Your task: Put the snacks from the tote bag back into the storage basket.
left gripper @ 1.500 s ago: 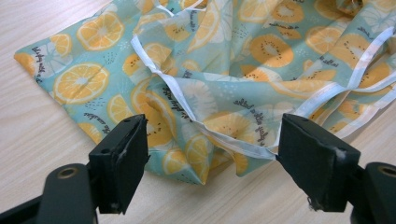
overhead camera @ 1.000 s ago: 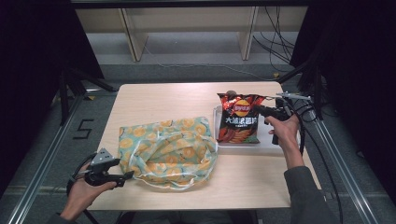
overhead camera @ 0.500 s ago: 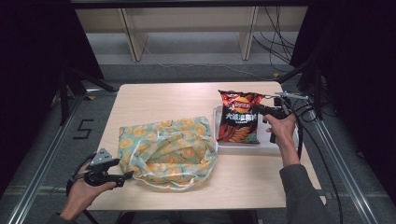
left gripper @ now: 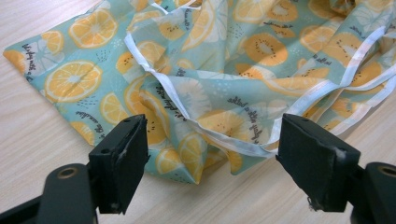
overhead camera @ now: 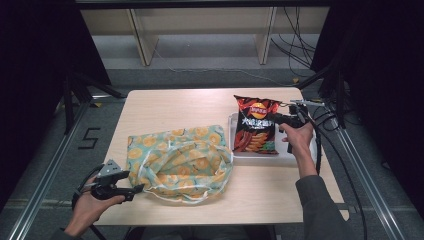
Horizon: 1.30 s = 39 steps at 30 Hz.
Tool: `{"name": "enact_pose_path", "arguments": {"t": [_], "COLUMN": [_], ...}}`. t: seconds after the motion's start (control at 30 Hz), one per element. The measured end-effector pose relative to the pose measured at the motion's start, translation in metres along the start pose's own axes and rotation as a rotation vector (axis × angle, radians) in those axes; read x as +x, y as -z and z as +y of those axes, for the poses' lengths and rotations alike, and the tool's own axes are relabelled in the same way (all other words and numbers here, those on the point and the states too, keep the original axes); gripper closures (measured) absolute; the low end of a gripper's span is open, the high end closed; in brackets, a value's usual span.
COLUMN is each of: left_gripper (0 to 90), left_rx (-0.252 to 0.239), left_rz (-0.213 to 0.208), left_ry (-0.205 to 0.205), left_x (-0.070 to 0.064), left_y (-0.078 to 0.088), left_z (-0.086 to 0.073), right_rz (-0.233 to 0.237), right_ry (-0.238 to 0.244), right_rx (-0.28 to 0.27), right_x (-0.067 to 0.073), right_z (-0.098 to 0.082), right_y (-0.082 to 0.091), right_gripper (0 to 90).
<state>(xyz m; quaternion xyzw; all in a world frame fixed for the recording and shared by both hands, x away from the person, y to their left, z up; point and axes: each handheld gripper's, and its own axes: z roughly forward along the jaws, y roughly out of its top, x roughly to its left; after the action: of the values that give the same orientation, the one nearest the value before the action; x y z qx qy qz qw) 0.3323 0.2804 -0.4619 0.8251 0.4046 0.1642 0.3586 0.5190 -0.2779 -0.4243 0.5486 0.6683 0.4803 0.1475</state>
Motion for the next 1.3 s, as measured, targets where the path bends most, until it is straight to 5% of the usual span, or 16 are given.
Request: {"name": "enact_pose_path", "arguments": {"t": [0.13,0.2,0.43,0.47,0.67,0.7,0.83,1.0,1.13,1.17,1.2,1.3], "left_gripper": [24.0,24.0,24.0,24.0,24.0,24.0,24.0,24.0,24.0,24.0,24.0,24.0], "left_rx": [0.015,0.016,0.016,0.021,0.008,0.019,0.019,0.002,0.017,0.013,0.006,-0.007], "left_rz": [-0.001,0.0,0.0,0.0,0.0,-0.003,-0.001,0.009,0.007,0.007,0.005,0.002], "left_ry": [-0.004,-0.005,-0.005,-0.002,-0.003,-0.007,-0.008,0.02,-0.002,-0.008,-0.001,0.018], "left_x": [0.002,0.002,0.002,0.002,0.002,0.002,0.002,0.0,0.001,0.002,0.001,0.0], "left_y": [0.001,0.002,0.002,0.002,0.001,0.002,0.002,0.002,0.003,0.003,0.002,0.002], "left_z": [0.001,0.001,0.0,0.001,0.0,0.0,0.001,0.001,0.001,0.001,0.001,0.0], "right_rz": [-0.008,-0.016,-0.045,-0.054,-0.044,-0.051,-0.065,-0.047,-0.009,-0.002,0.027,0.031], "right_ry": [0.02,-0.038,-0.022,-0.053,0.0,-0.055,0.021,0.036,0.047,0.081,0.025,0.038], "right_rx": [0.003,0.017,0.015,0.03,-0.01,-0.005,-0.035,-0.06,-0.053,-0.068,-0.06,-0.051], "right_x": [0.0,0.004,0.004,0.005,0.001,0.007,0.005,0.013,0.025,0.026,0.035,0.038], "right_z": [-0.001,-0.001,-0.002,-0.002,0.0,-0.001,0.001,0.001,0.0,-0.001,-0.004,-0.005], "right_y": [-0.001,-0.002,-0.005,-0.004,-0.001,0.001,0.005,0.013,0.019,0.019,0.022,0.022], "right_gripper": [71.0,68.4,63.3,61.2,58.5,58.1,55.4,52.5,50.0,49.8,49.3,47.5]}}
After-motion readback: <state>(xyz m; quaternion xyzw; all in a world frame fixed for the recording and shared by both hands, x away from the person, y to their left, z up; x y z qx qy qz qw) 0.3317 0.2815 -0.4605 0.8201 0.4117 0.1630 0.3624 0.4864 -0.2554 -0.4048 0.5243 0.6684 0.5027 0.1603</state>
